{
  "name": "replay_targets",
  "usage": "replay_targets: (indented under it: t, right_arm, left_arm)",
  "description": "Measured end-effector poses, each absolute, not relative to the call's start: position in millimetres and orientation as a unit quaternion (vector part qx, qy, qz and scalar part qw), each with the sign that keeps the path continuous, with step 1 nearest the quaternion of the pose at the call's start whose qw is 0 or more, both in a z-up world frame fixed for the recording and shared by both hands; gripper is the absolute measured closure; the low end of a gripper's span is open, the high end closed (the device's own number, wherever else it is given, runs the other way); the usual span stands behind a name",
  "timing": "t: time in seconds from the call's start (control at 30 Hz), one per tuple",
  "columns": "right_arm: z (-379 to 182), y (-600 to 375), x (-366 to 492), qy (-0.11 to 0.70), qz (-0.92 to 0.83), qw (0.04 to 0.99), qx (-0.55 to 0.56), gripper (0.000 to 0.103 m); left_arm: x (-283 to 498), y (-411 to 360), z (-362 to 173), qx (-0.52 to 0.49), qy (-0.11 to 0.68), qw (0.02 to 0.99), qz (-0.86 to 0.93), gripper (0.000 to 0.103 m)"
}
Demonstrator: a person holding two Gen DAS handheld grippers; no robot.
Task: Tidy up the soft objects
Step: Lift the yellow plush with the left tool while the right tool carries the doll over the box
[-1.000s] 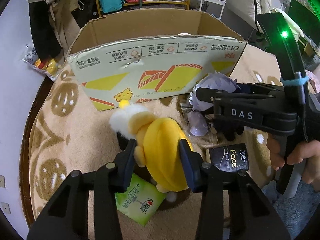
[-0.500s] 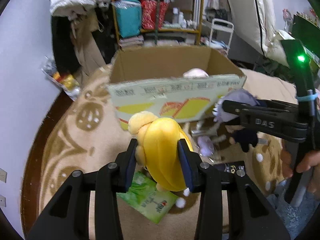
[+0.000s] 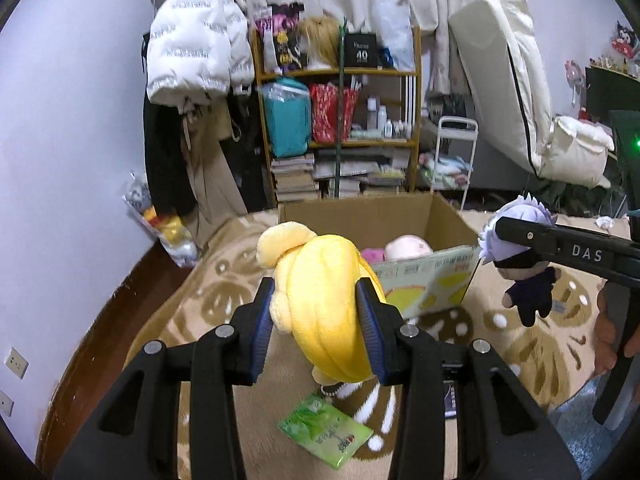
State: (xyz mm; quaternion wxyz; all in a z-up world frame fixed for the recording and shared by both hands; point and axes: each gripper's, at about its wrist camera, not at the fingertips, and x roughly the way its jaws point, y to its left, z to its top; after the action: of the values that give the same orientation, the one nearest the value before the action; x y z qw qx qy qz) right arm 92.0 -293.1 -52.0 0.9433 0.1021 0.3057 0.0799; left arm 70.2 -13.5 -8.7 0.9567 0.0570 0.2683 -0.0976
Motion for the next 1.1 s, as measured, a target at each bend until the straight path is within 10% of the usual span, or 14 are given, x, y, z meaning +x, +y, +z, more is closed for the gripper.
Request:
replay_targets:
  t: [1.1]
  right_arm:
    - [5,-277,155,0.203,0.117,0.969,0.083,0.046]
  left_arm:
    - [142,-28,31,0.054,0.169,0.980,-0.094,0.063]
